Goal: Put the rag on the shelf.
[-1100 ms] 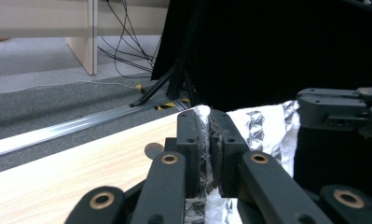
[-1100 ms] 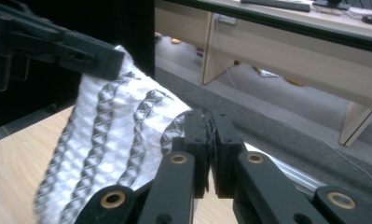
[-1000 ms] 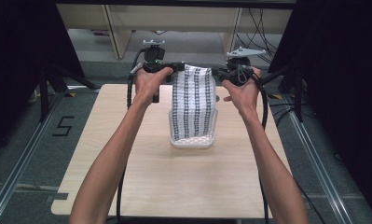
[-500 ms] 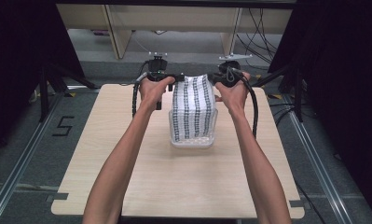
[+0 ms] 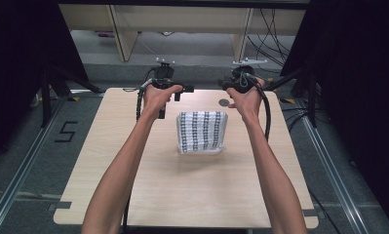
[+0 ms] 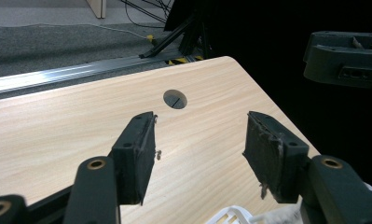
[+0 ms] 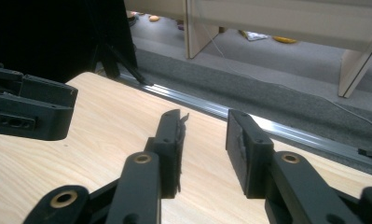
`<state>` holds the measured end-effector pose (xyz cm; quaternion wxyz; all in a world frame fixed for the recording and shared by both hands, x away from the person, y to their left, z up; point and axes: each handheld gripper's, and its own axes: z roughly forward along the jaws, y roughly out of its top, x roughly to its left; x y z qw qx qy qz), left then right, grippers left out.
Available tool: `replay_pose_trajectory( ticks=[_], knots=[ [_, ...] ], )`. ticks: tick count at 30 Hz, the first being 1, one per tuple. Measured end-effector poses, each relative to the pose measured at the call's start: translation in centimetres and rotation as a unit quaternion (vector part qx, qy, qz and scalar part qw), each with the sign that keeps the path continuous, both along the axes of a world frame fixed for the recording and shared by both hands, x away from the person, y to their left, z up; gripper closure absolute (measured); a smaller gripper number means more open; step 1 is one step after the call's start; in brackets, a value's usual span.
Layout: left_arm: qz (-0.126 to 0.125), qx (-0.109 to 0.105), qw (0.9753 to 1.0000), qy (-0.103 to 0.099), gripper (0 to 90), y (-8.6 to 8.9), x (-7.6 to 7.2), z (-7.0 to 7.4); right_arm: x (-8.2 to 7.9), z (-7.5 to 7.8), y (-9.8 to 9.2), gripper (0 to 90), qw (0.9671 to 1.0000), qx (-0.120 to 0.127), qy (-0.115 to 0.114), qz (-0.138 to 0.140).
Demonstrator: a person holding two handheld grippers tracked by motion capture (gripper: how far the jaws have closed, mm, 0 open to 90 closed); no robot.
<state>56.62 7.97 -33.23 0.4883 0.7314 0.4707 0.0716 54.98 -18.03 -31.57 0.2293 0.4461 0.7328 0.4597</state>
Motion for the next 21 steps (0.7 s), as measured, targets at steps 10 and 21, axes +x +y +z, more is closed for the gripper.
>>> replay_pose_trajectory(
  ticks=[10,21],
  knots=[
    [-0.011,0.012,0.9999,0.003,41.1,0.2,-0.8,0.3,-0.5,-0.3,-0.4,61.9,0.9998,-0.008,0.018,0.005],
    [-0.025,0.003,0.9996,0.013,36.0,0.1,-2.0,0.6,-1.3,-0.1,-1.4,53.9,0.9996,-0.005,0.022,0.014]
  ],
)
